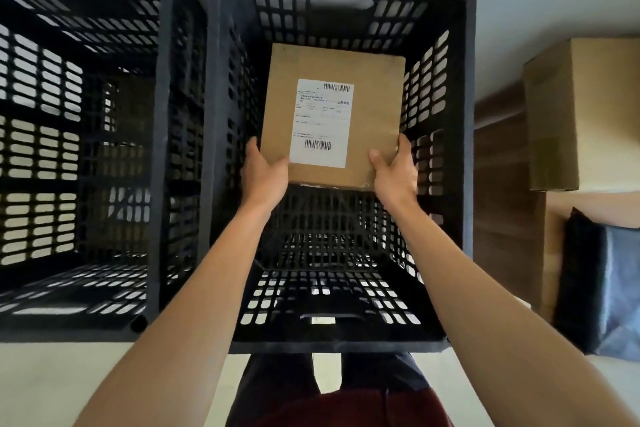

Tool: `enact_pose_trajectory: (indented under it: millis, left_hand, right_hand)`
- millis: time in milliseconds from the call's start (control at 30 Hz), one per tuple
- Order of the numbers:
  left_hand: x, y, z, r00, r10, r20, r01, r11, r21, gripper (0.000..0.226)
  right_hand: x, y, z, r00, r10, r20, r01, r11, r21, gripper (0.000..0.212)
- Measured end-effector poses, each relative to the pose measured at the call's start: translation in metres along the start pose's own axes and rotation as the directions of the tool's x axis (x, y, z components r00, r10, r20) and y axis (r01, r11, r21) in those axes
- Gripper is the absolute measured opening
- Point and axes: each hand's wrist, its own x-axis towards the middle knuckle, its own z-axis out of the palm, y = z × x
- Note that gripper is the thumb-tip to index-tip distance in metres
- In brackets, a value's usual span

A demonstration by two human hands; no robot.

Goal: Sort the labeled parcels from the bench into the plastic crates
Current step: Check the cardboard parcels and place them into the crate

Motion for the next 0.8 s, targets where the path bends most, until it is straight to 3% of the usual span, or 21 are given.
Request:
enact_pose_trajectory:
  millis: [133, 267, 433, 667, 800]
  left_hand:
    - [0.008, -0.013, 0.011, 0.995, -0.013, -0.099, 0.010, 0.999, -0.033, 0.059]
    - [0.015, -0.017, 0.019, 0.990, 0.002, -0.139, -0.008, 0.999, -0.045, 0.061]
    - [0.018, -0.022, 0.026, 0.991, 0.035, -0.130, -0.026, 0.998, 0.065, 0.069]
    - [-0.010, -0.038, 0.044, 0.961, 0.258, -0.096, -0.234, 0.949, 0.210, 0.073]
    - [-0.026, -0.049, 0.055, 0.976, 0.212, -0.055, -0.199, 0.963, 0.180, 0.073]
  right_hand:
    - [0.021, 0.005, 0.010, 1.000, 0.013, 0.003, -0.013, 0.999, 0.045, 0.062]
    - [0.033, 0.008, 0.018, 0.999, -0.015, 0.030, 0.013, 0.997, 0.075, 0.060]
    - [0.040, 0.012, 0.032, 0.999, -0.031, 0.018, 0.030, 0.998, 0.059, 0.061]
    - [0.046, 0.018, 0.045, 1.000, 0.022, 0.000, -0.022, 0.997, 0.076, 0.063]
    - [0.049, 0.019, 0.050, 0.999, 0.025, 0.026, -0.026, 0.999, 0.029, 0.066]
